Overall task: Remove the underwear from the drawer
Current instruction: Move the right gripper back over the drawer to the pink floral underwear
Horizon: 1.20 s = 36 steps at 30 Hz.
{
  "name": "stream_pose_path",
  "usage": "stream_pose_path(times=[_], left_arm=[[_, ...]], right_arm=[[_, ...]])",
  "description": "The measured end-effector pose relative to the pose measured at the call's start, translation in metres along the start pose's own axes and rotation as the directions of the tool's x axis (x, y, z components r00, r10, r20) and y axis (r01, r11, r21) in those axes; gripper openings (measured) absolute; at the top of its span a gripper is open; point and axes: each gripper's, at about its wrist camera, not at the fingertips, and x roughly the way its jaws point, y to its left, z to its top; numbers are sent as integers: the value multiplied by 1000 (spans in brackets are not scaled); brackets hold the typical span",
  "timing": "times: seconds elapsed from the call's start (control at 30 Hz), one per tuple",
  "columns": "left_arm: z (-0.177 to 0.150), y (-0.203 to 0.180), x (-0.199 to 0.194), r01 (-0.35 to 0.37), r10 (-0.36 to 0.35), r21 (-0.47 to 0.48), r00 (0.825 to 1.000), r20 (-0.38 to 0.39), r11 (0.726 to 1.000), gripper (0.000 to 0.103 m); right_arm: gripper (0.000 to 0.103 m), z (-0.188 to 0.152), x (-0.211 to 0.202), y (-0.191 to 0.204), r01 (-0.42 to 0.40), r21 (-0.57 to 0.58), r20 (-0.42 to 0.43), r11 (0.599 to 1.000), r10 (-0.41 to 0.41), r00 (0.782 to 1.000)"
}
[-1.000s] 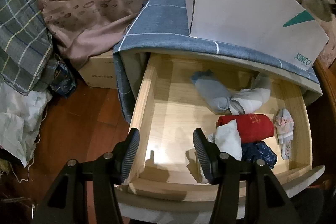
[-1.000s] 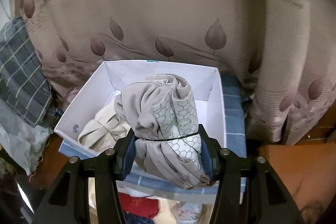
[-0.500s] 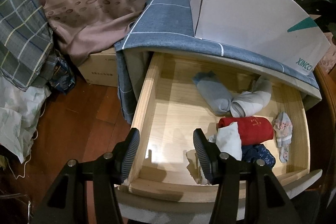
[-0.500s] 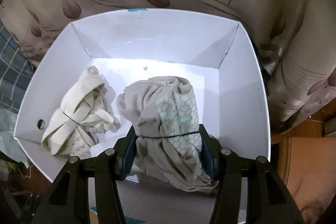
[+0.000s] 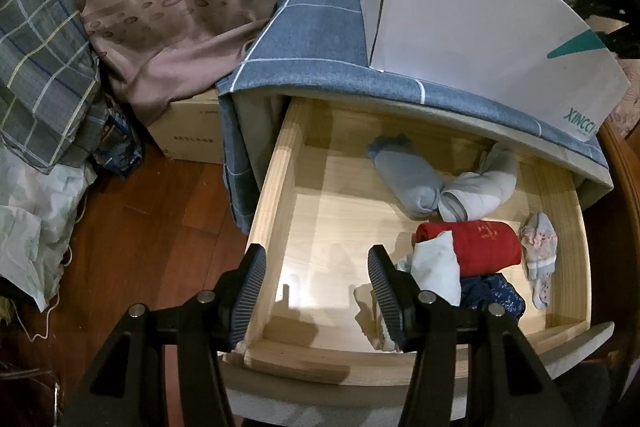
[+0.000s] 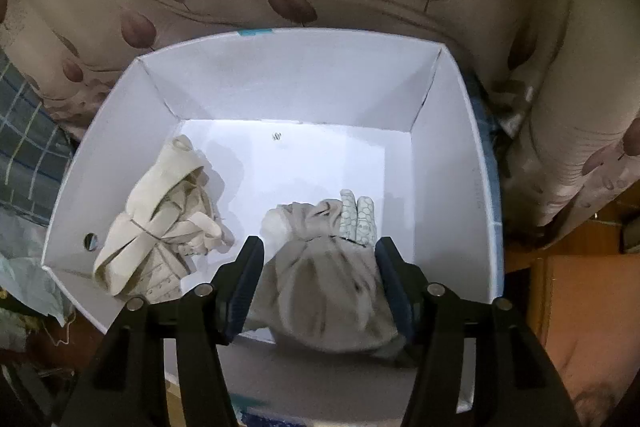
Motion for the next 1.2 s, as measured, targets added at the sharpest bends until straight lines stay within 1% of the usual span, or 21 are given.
stream_pose_path(times=[0.07, 0.23, 0.37, 0.5, 0.57, 0.63, 0.77, 0.87, 1.1, 1.2], left_arm=[[0, 0, 1, 0, 0, -1, 1000, -6, 1000, 54], [0, 1, 3, 1, -1, -3, 1000, -11, 1000, 54], [-1, 1, 2, -1, 1, 0, 1000, -16, 1000, 54], [-1, 1, 3, 4, -4, -1, 1000, -24, 1000, 54], [-1, 2, 4, 4, -5, -2, 1000, -27, 1000, 54], [-1, 1, 4, 3, -3, -2, 1000, -29, 1000, 54], [-1, 1, 6, 4, -4, 1, 999, -36, 1000, 54], [0, 0, 6, 6, -6, 0, 999, -41, 1000, 54], [-1, -2, 10, 7, -7, 6, 998, -56, 1000, 54], [-1, -3, 11, 8, -7, 9, 998, -62, 1000, 54]], right_arm=[[56, -4, -14, -1, -5, -11, 28, 1000, 5, 1000], [56, -24, -50, -6, -68, -28, 64, 997, 69, 996], [55, -53, -70, -6, -109, -80, 42, 991, 113, 993], [55, -96, -69, -6, -120, -132, -32, 984, 117, 993], [55, -117, -59, -9, -121, -140, -75, 983, 111, 991], [55, -137, -40, -13, -96, -141, -129, 985, 78, 989], [54, -165, 3, -23, -65, -122, -224, 990, 37, 974], [54, -175, 31, -25, -45, -122, -266, 991, 11, 964], [54, -184, 84, -28, 7, -151, -307, 988, -54, 950], [54, -185, 99, -24, 24, -171, -318, 985, -78, 945]])
